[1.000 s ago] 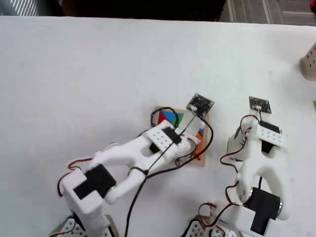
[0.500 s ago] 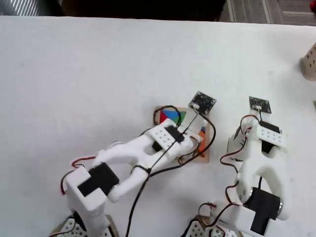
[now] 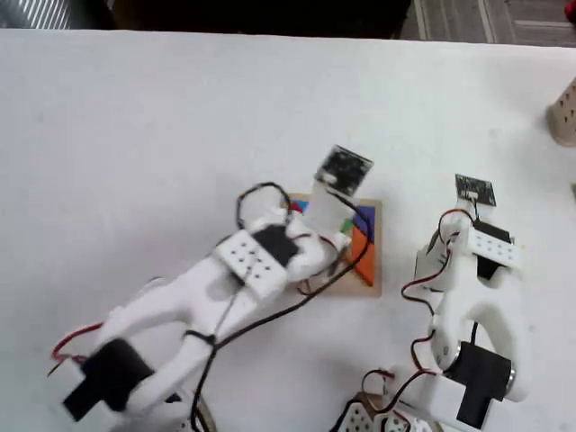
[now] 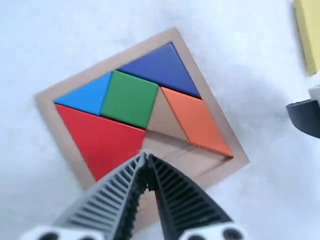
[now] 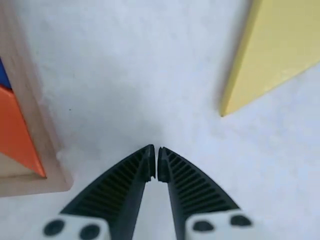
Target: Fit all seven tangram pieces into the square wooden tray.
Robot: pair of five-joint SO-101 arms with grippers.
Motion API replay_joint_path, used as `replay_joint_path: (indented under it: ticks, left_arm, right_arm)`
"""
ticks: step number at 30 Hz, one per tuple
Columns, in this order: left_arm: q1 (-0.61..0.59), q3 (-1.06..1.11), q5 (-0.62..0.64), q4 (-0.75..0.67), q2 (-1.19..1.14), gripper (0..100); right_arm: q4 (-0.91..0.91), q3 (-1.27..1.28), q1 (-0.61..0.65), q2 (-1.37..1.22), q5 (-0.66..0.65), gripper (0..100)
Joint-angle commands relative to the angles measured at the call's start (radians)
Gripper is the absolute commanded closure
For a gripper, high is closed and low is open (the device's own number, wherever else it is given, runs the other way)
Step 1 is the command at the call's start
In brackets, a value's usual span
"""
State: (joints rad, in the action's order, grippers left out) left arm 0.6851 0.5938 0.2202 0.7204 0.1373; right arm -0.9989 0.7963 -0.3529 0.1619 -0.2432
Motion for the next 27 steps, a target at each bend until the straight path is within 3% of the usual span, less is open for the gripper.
replay_joint_path:
  ticks: [1,8,10,14,20,27]
  left_arm:
    - [-0.145,0.092,-0.057,-0.11,0.194,97]
    - [-0.386,0.287,-0.051,-0.516,0.232,97]
    - [-0.433,0.305,-0.051,-0.572,0.232,97]
    - [-0.501,0.299,-0.051,-0.583,0.231,97]
    - [-0.53,0.244,-0.051,-0.575,0.153,97]
    - [-0.53,0.16,-0.051,-0.574,0.01,97]
  right_arm:
    - [0.013,-0.003,-0.008,0.036,-0.003,98.1]
    - [0.082,0.012,-0.056,0.036,-0.017,98.1]
    - [0.122,0.017,-0.067,0.038,-0.097,98.1]
    - [0.119,-0.015,-0.101,0.045,-0.295,98.1]
    - [-0.016,-0.324,-0.232,-0.044,-0.31,98.1]
    - [-0.228,-0.784,-0.239,-0.377,-0.311,98.1]
